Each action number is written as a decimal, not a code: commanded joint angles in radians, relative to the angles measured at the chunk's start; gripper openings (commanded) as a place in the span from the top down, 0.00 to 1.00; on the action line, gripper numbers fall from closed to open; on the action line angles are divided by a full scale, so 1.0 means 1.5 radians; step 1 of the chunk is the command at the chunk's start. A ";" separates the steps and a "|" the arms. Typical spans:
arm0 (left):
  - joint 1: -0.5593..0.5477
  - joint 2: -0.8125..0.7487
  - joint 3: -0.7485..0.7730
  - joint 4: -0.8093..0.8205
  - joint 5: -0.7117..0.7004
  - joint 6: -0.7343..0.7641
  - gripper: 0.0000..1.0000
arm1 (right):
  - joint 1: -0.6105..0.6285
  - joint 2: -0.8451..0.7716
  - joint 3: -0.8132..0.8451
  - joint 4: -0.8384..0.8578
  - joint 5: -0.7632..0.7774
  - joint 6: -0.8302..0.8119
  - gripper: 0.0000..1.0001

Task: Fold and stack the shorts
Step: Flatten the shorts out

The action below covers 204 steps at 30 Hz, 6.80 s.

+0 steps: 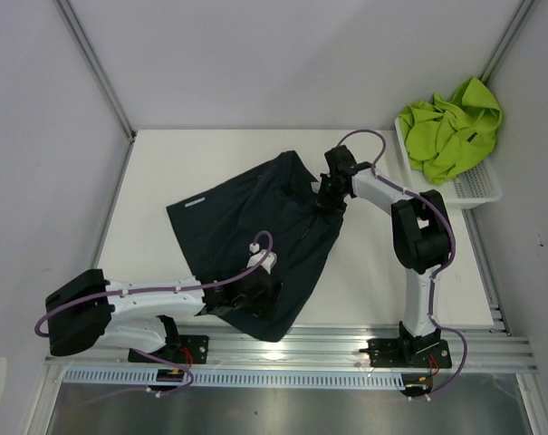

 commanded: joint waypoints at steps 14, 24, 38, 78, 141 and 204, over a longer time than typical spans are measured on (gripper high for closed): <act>-0.050 0.018 0.034 0.028 0.009 -0.020 0.07 | 0.010 -0.078 0.100 -0.064 0.067 -0.025 1.00; -0.053 0.036 0.052 0.046 0.021 -0.011 0.26 | 0.014 -0.063 0.100 -0.067 0.069 -0.024 1.00; -0.065 0.136 0.078 0.060 0.028 -0.014 0.60 | 0.014 -0.057 0.104 -0.062 0.066 -0.024 1.00; -0.088 0.101 0.153 -0.033 0.073 -0.006 0.27 | -0.014 -0.057 0.106 -0.059 0.061 -0.023 1.00; -0.171 0.067 0.121 0.104 0.118 -0.061 0.24 | -0.034 -0.101 0.085 -0.065 0.095 0.008 1.00; -0.258 0.182 0.191 0.096 -0.044 0.291 0.13 | -0.035 -0.097 0.045 -0.001 0.056 0.032 1.00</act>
